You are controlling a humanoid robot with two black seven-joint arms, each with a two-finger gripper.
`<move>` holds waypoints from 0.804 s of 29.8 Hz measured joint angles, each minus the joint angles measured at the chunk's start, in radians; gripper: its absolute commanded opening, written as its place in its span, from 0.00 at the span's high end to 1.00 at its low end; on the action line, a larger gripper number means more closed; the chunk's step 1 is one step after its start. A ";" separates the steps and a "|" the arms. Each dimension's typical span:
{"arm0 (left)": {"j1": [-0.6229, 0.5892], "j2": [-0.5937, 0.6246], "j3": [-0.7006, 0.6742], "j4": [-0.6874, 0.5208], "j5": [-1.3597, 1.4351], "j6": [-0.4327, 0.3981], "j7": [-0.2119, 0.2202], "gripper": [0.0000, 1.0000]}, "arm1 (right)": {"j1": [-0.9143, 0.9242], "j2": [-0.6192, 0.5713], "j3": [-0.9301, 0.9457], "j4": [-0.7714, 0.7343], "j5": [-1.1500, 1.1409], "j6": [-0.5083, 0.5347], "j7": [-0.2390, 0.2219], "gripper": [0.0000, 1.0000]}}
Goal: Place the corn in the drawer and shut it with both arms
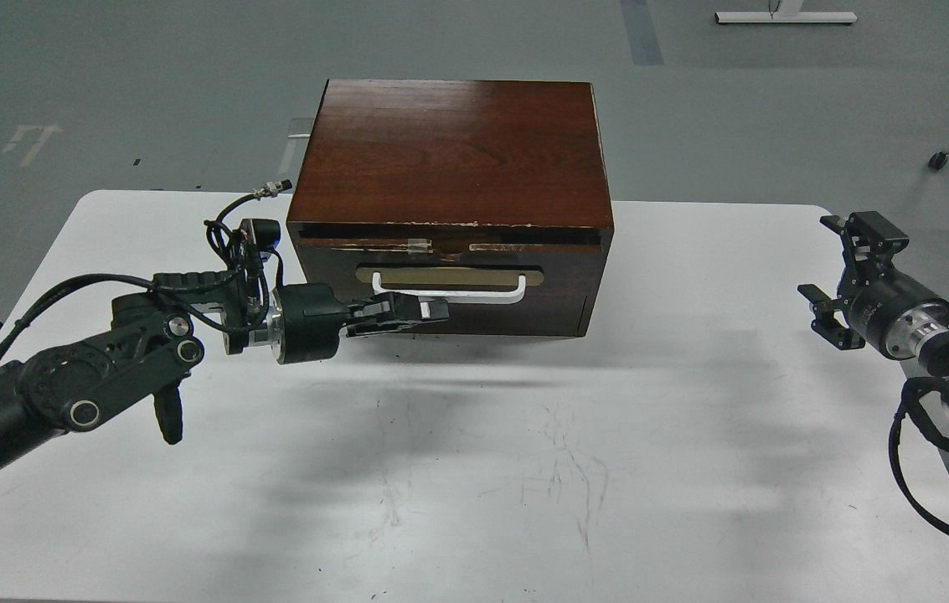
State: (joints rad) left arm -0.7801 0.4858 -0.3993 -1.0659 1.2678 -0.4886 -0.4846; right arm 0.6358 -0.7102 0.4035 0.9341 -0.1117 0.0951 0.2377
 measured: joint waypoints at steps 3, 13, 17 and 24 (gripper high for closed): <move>-0.030 -0.004 -0.001 0.025 -0.019 0.000 0.000 1.00 | 0.000 -0.004 0.000 0.000 0.000 0.000 0.001 0.01; -0.058 -0.009 0.012 0.049 -0.053 0.000 -0.003 0.35 | -0.001 -0.008 0.011 0.002 0.000 0.003 0.010 0.01; -0.052 0.017 0.003 0.020 -0.125 0.000 -0.004 0.04 | 0.000 -0.009 0.013 0.002 0.000 0.003 0.011 0.01; -0.047 0.201 -0.025 -0.161 -0.517 0.000 -0.004 0.02 | 0.012 -0.010 0.013 -0.001 0.000 0.003 0.011 0.01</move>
State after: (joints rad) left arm -0.8271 0.6866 -0.4245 -1.2266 0.7511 -0.4885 -0.4890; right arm 0.6479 -0.7199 0.4169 0.9328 -0.1120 0.0981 0.2486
